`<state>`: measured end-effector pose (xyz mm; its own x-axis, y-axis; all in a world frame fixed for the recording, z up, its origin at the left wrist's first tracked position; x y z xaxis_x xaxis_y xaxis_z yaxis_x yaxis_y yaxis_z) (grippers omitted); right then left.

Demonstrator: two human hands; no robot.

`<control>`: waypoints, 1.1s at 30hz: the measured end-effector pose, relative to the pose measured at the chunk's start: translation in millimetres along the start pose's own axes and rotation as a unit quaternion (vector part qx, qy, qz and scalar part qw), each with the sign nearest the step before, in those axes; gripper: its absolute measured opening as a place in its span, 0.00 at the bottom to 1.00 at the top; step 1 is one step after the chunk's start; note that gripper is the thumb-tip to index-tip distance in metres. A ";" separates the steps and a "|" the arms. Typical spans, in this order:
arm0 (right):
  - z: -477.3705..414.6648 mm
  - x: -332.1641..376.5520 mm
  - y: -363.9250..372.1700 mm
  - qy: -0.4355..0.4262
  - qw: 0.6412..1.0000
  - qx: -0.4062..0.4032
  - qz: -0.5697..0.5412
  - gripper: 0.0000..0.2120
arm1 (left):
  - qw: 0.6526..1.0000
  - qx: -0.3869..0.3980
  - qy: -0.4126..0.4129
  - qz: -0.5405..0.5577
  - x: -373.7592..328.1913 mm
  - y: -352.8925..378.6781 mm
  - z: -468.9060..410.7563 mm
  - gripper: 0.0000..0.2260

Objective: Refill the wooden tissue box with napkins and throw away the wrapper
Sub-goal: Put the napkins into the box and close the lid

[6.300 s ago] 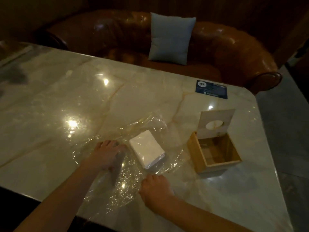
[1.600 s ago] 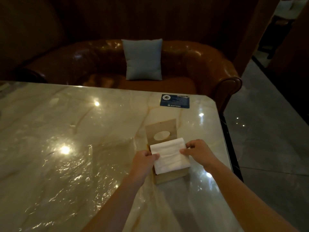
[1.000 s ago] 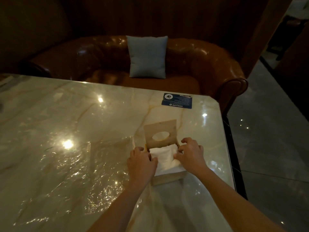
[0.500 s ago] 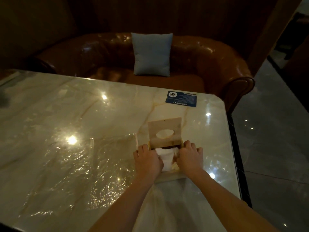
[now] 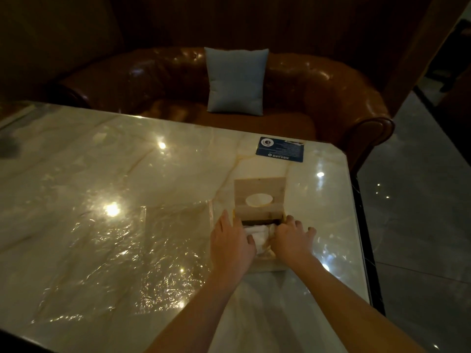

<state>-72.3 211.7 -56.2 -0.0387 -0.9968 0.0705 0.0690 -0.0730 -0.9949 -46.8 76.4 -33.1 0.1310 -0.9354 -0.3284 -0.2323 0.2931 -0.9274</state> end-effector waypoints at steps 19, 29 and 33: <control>5.9 19.5 9.0 -0.372 0.905 0.078 0.191 0.23 | 0.863 0.213 0.367 -0.273 -23.6 38.5 3.6 0.25; -1.2 34.0 0.8 -0.348 0.923 0.099 0.133 0.12 | 0.868 0.249 0.343 -0.260 -29.7 35.4 -0.6 0.23; 5.0 27.1 -16.3 -0.401 0.910 0.016 0.105 0.13 | 0.888 0.178 0.388 -0.171 -32.1 13.4 -4.0 0.18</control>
<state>-69.5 185.7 -37.7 0.7173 -0.6923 -0.0793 0.0204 0.1346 -0.9907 -58.0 109.6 -34.4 -0.5996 -0.7965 0.0779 0.0307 -0.1202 -0.9923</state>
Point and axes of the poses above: each hand's wrist, its own z-axis away from the middle knuckle, its own y-axis out of the palm, x = y × z, the point moved 8 cm from there along -z, towards the middle knuckle, and after that the axes turned 12 degrees about -x, right-handed, at the moved point
